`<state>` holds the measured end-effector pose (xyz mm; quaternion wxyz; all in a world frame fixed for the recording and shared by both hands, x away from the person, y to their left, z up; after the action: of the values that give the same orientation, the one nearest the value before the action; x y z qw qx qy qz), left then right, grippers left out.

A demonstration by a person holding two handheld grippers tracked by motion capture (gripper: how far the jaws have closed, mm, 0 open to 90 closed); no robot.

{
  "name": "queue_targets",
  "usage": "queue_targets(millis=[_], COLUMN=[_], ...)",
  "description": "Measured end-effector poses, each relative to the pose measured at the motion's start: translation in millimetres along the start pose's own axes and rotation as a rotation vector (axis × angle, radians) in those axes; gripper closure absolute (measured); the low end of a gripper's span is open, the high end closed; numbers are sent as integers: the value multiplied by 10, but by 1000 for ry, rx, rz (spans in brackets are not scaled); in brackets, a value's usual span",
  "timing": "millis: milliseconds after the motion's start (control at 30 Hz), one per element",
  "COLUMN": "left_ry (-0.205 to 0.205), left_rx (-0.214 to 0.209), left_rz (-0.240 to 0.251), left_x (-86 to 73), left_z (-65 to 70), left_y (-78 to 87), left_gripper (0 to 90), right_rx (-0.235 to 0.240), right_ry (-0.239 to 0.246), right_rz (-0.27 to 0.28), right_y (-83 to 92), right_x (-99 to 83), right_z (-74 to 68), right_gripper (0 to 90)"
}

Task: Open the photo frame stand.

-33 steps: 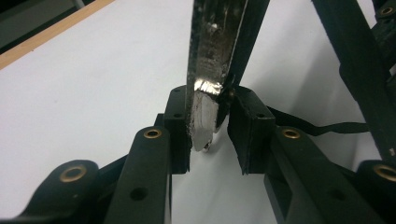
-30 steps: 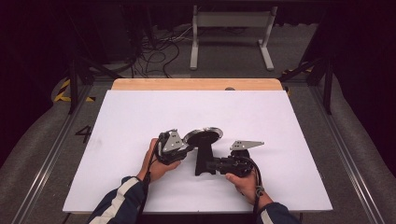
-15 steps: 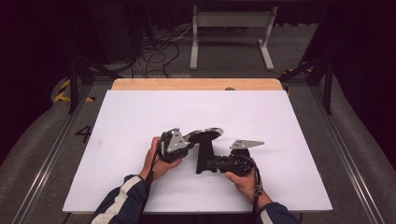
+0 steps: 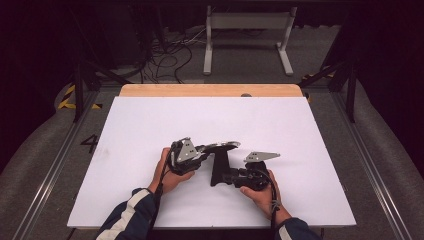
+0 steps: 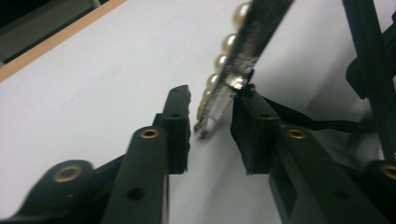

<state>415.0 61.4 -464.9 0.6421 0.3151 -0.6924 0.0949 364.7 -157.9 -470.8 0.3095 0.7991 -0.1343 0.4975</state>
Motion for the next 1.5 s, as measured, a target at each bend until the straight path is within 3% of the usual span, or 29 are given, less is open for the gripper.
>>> queue_targets(millis=[100,233,333,400,533,567,600,800,1033,1133,1200,1267,1367,1500], left_ry=[35,41,34,7,4,8,3,-3,-8,-12,2,16,34,37], left_rx=[2,-4,-3,10,17,18,27,37,48,58,60,59,63,71], left_rz=[5,21,27,19,18,11,-8,-21,-59,-76,-102,-106,-112,-111], left_x=[-7,13,38,60,102,115,122,95,-67,-140,-248,-285,-335,-345], left_z=[-27,-31,-33,-31,-28,-27,-23,-17,11,33,45,42,15,-10], left_y=[33,61,109,153,244,291,347,580,939,1042,1137,1160,1182,1178], left_gripper=[616,582,537,504,412,412,346,242,219,216,214,214,214,214], right_rx=[0,-11,-34,-51,-62,-70,-88,-110,-117,-117,-112,-115,-110,-105], right_ry=[0,24,59,79,122,139,171,202,227,247,260,268,283,293], right_rz=[-3,5,16,23,23,22,30,64,102,112,119,119,128,130], right_y=[21,83,131,168,223,237,286,405,497,527,540,542,538,523], right_x=[2,27,61,83,105,111,126,170,261,292,305,306,314,309], right_z=[6,1,-9,-23,-54,-60,-74,-78,-94,-123,-153,-159,-197,-236], right_gripper=[603,589,579,570,573,574,585,600,619,647,712,740,858,900])
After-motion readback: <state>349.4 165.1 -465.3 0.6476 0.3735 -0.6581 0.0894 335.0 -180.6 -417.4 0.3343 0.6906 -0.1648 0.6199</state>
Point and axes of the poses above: each handheld gripper's, and its own axes: y roughly backward along the jaws, x roughly out of its top, z roughly to its right, the point moved 3 cm from there along -y, roughly forward along the jaws, and after that the axes turned 14 degrees about z, right-handed, at the moved point
